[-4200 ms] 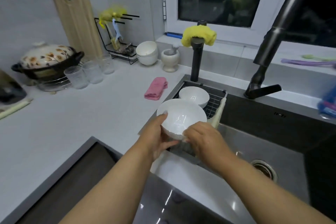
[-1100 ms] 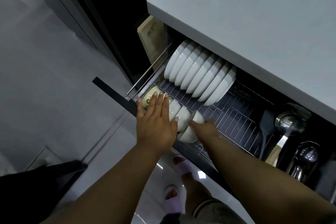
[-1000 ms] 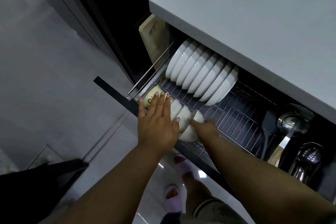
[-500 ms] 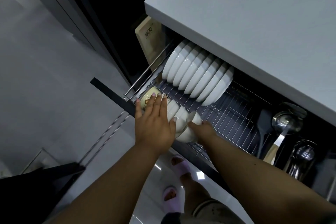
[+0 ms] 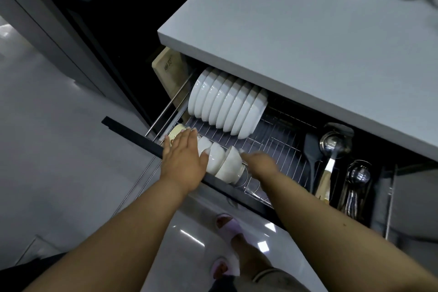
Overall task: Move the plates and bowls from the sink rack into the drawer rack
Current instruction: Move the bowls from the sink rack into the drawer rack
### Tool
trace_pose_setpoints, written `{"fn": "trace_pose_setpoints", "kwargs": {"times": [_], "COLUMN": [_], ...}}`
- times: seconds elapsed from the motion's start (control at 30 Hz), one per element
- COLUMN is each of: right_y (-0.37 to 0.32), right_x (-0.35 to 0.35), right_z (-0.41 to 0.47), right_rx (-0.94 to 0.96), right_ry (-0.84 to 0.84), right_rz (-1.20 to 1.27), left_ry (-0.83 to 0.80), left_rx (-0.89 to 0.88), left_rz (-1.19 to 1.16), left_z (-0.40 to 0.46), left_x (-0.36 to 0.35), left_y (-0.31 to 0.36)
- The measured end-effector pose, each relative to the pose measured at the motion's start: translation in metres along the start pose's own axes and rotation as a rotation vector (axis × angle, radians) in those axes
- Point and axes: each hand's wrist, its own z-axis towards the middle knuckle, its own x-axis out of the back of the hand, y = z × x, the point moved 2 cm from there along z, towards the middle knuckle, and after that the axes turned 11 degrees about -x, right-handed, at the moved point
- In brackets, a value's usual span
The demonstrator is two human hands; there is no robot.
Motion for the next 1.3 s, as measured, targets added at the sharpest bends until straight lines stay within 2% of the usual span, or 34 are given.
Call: {"fn": "trace_pose_setpoints", "kwargs": {"times": [0.13,0.27,0.57,0.97,1.3], "right_y": [0.009,0.020,0.062,0.172,0.338], "right_x": [0.024,0.058,0.146,0.266,0.392], "right_z": [-0.029,-0.067,-0.160,-0.233,-0.301], "right_rx": [0.073,0.160,0.333,0.290,0.182], "right_ry": [0.067,0.206,0.569,0.832,1.069], "right_rz": [0.110,0.124,-0.010,0.121,0.277], "left_ry": [0.075,0.107,-0.006,-0.101,-0.175], "left_rx": [-0.069,-0.179,-0.359,-0.637,-0.882], "left_rz": [-0.076,-0.104,-0.149,-0.123,-0.073], "left_z": [-0.012,-0.025,-0.044,-0.058,-0.115], "left_x": [0.015,0.028,0.034,0.022,-0.023], "left_y": [0.031,0.066,0.148,0.302,0.498]}}
